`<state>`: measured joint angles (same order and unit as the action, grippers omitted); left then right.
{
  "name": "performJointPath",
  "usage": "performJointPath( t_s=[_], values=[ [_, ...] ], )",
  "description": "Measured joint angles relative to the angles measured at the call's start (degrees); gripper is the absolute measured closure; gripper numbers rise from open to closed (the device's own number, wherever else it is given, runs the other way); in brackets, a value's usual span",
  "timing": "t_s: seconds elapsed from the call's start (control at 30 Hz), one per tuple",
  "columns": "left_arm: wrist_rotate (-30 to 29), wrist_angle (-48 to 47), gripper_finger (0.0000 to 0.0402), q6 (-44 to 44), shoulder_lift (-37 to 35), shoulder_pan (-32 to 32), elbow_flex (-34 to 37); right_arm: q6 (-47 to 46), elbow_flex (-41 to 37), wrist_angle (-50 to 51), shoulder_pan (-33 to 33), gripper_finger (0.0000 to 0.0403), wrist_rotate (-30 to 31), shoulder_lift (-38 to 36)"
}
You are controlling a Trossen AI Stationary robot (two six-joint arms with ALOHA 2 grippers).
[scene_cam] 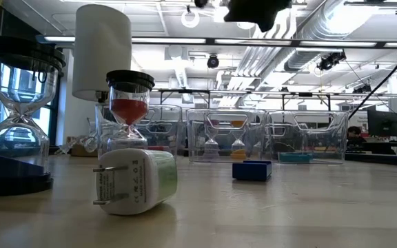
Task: Pick & Place Office items
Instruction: Put the green hourglass into the middle transparent bin
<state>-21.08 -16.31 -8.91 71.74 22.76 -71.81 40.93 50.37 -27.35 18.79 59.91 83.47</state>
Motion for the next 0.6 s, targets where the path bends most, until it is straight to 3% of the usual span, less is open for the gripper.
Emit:
performJointPath(
  t_s=[0.33,0.47,0.6],
  values=[
    [0.11,-7.63,0.021,-2.83,-1.21,0.07,-0.07,-36.35,0.02,30.03,-5.91,0.0216,-17.93,-7.69],
    [0.08,-9.3,0.021,-3.46,-1.96,0.02,-0.07,-43.68,1.11,40.2,-8.33,0.0216,-20.18,-8.66],
    [-0.13,-11.25,0.021,-3.96,-2.99,-0.27,-0.07,-51.42,7.36,54.58,-11.11,0.0216,-27.04,-8.44]
  ],
)
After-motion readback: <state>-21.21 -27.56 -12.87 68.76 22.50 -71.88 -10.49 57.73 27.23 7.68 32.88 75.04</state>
